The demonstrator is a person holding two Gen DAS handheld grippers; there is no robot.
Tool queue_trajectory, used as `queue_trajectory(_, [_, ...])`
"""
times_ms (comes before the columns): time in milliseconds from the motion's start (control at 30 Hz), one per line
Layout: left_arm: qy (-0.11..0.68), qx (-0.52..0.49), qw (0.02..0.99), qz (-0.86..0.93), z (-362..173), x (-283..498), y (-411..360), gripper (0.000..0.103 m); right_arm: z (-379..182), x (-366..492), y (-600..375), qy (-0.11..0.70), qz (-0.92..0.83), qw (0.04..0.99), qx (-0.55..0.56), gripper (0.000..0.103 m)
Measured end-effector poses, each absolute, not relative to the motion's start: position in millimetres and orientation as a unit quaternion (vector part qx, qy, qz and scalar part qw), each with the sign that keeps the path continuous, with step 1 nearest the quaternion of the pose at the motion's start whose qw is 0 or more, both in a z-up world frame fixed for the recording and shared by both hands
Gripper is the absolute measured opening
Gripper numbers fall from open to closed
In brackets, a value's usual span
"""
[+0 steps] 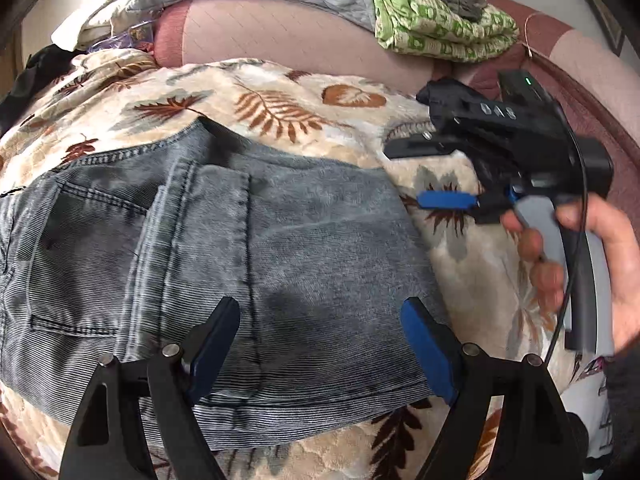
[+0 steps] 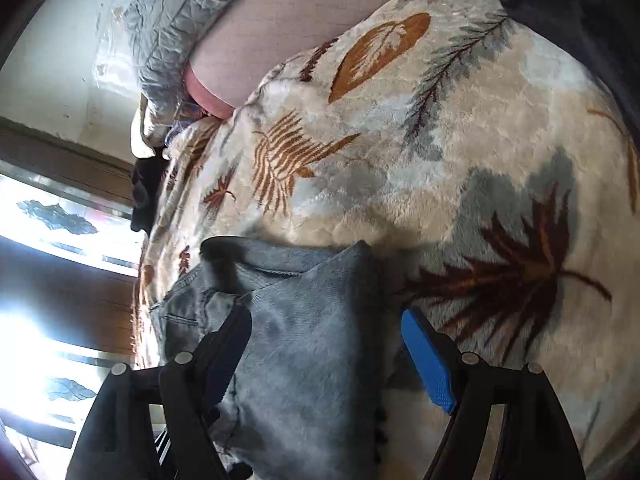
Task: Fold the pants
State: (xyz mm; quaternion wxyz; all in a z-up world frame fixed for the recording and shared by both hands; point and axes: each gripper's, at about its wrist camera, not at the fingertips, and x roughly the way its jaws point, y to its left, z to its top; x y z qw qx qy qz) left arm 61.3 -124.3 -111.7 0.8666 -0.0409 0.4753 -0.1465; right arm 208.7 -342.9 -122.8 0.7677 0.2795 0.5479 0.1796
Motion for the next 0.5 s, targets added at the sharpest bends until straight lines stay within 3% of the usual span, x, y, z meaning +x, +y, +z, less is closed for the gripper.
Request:
queue_trajectory(33, [0.485, -0.027, 0.863, -0.141, -119.8, 62.3, -129.0, 0.083, -127.4, 216.2, -339.0, 0.552, 0.185, 0.766, 0.273, 0.079])
queue_trajectory(100, [0.480, 0.005, 0.867, -0.138, -126.6, 58.9, -136.3, 0.083, -142.2, 226.5, -329.0, 0.579, 0.193, 0.756, 0.237, 0.062])
queue_trajectory(167, [0.477, 0.022, 0.867, -0.140, -128.1, 57.5, -139.8, 0.083, -152.6, 231.9, -326.2, 0.591, 0.180, 0.754, 0.221, 0.057])
queue_trajectory(233, [0.474, 0.019, 0.869, -0.141, -127.9, 57.3, -137.9, 0.083, -151.4, 234.4, -332.0, 0.585, 0.183, 0.755, 0.236, 0.037])
queue_trajectory(267, [0.473, 0.020, 0.869, -0.141, -128.3, 56.3, -137.2, 0.083, -151.5, 234.9, -335.0, 0.584, 0.182, 0.754, 0.240, 0.020])
queue_trajectory(300, [0.473, 0.024, 0.870, -0.140, -128.9, 55.6, -137.5, 0.083, -151.6, 234.7, -335.4, 0.585, 0.182, 0.754, 0.238, 0.015])
queue_trajectory(500, [0.470, 0.040, 0.871, -0.140, -132.1, 55.4, -141.3, 0.083, -137.8, 234.3, -323.5, 0.577, 0.147, 0.787, 0.159, 0.011])
